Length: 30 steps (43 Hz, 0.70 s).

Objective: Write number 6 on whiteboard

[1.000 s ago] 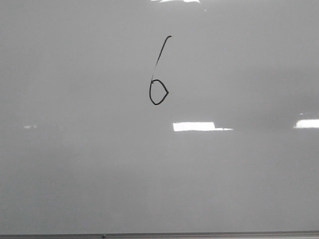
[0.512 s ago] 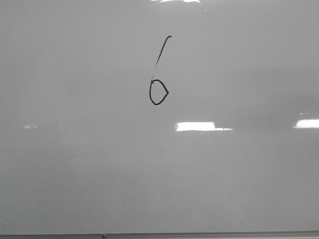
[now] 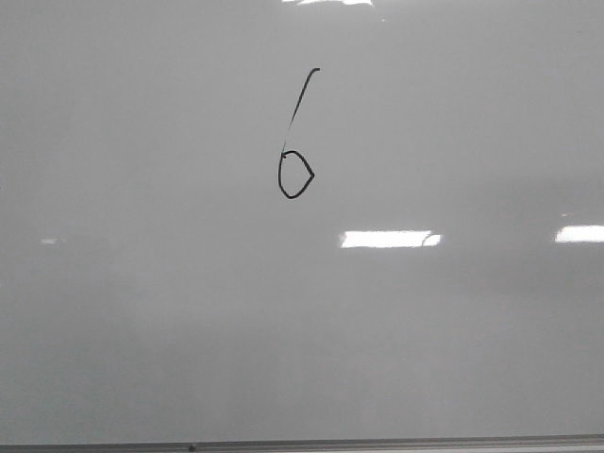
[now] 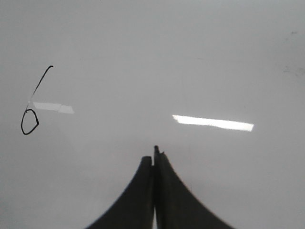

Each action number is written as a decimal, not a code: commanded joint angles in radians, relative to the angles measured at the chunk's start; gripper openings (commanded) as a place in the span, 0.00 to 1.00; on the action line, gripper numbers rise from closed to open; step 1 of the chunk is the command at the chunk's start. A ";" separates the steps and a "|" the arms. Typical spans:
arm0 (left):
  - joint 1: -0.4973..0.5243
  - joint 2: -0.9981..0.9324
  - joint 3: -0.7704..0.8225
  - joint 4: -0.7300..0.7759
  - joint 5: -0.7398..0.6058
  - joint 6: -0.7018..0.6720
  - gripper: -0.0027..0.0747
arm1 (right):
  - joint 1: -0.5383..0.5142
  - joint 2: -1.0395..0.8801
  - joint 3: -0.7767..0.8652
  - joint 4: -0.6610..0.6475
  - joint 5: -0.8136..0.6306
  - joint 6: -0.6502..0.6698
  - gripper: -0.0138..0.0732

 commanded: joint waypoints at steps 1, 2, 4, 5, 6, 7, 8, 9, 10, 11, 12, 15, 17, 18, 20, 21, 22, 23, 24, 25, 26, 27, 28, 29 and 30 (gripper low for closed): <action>-0.008 -0.015 0.006 -0.006 -0.085 -0.010 0.01 | -0.015 -0.036 0.033 -0.065 -0.097 0.089 0.09; -0.008 -0.015 0.006 -0.006 -0.085 -0.010 0.01 | -0.022 -0.047 0.049 -0.071 -0.096 0.100 0.09; -0.008 -0.015 0.006 -0.006 -0.085 -0.010 0.01 | -0.032 -0.067 0.072 -0.078 -0.095 0.113 0.09; -0.008 -0.015 0.006 -0.006 -0.085 -0.010 0.01 | -0.040 -0.081 0.083 -0.081 -0.095 0.116 0.09; -0.008 -0.015 0.006 -0.006 -0.085 -0.010 0.01 | -0.046 -0.088 0.093 -0.082 -0.095 0.116 0.09; -0.008 -0.015 0.006 -0.006 -0.085 -0.010 0.01 | -0.052 -0.100 0.107 -0.082 -0.095 0.117 0.09; -0.008 -0.015 0.006 -0.006 -0.085 -0.010 0.01 | -0.059 -0.111 0.114 -0.082 -0.095 0.117 0.09; -0.008 -0.015 0.006 -0.006 -0.085 -0.010 0.01 | -0.066 -0.116 0.114 -0.082 -0.079 0.117 0.09; -0.008 -0.015 0.006 -0.006 -0.085 -0.010 0.01 | -0.070 -0.116 0.112 -0.082 -0.058 0.117 0.09; -0.008 -0.015 0.006 -0.006 -0.085 -0.010 0.01 | -0.074 -0.115 0.112 -0.083 -0.057 0.117 0.09; -0.008 -0.015 0.006 -0.006 -0.085 -0.010 0.01 | -0.078 -0.115 0.112 -0.084 -0.051 0.117 0.09; -0.008 -0.015 0.006 -0.006 -0.085 -0.010 0.01 | -0.082 -0.115 0.112 -0.084 -0.047 0.117 0.09; -0.008 -0.015 0.006 -0.006 -0.085 -0.010 0.01 | -0.082 -0.115 0.112 -0.084 -0.047 0.117 0.09; -0.008 -0.015 0.006 -0.006 -0.085 -0.010 0.01 | -0.082 -0.115 0.112 -0.084 -0.047 0.117 0.09; -0.008 -0.015 0.006 -0.006 -0.085 -0.010 0.01 | -0.082 -0.115 0.112 -0.084 -0.047 0.117 0.09; -0.008 -0.015 0.006 -0.006 -0.085 -0.010 0.01 | -0.082 -0.115 0.112 -0.084 -0.047 0.117 0.09; -0.008 -0.015 0.006 -0.006 -0.085 -0.010 0.01 | -0.082 -0.115 0.112 -0.084 -0.047 0.117 0.09; -0.008 -0.015 0.006 -0.006 -0.085 -0.010 0.01 | -0.082 -0.115 0.112 -0.084 -0.047 0.117 0.09; -0.008 -0.015 0.006 -0.006 -0.085 -0.010 0.01 | -0.082 -0.115 0.112 -0.084 -0.047 0.117 0.09; -0.008 -0.015 0.006 -0.006 -0.085 -0.010 0.01 | -0.082 -0.115 0.112 -0.084 -0.047 0.117 0.09; -0.008 -0.015 0.006 -0.006 -0.085 -0.010 0.01 | -0.082 -0.115 0.112 -0.084 -0.047 0.117 0.09; -0.008 -0.015 0.006 -0.006 -0.085 -0.010 0.01 | -0.082 -0.115 0.112 -0.084 -0.047 0.117 0.09; -0.008 -0.015 0.006 -0.006 -0.085 -0.010 0.01 | -0.082 -0.115 0.112 -0.084 -0.047 0.117 0.09; -0.008 -0.015 0.006 -0.006 -0.085 -0.010 0.01 | -0.082 -0.115 0.112 -0.084 -0.047 0.117 0.09; -0.008 -0.015 0.006 -0.006 -0.085 -0.010 0.01 | -0.082 -0.115 0.112 -0.084 -0.047 0.117 0.09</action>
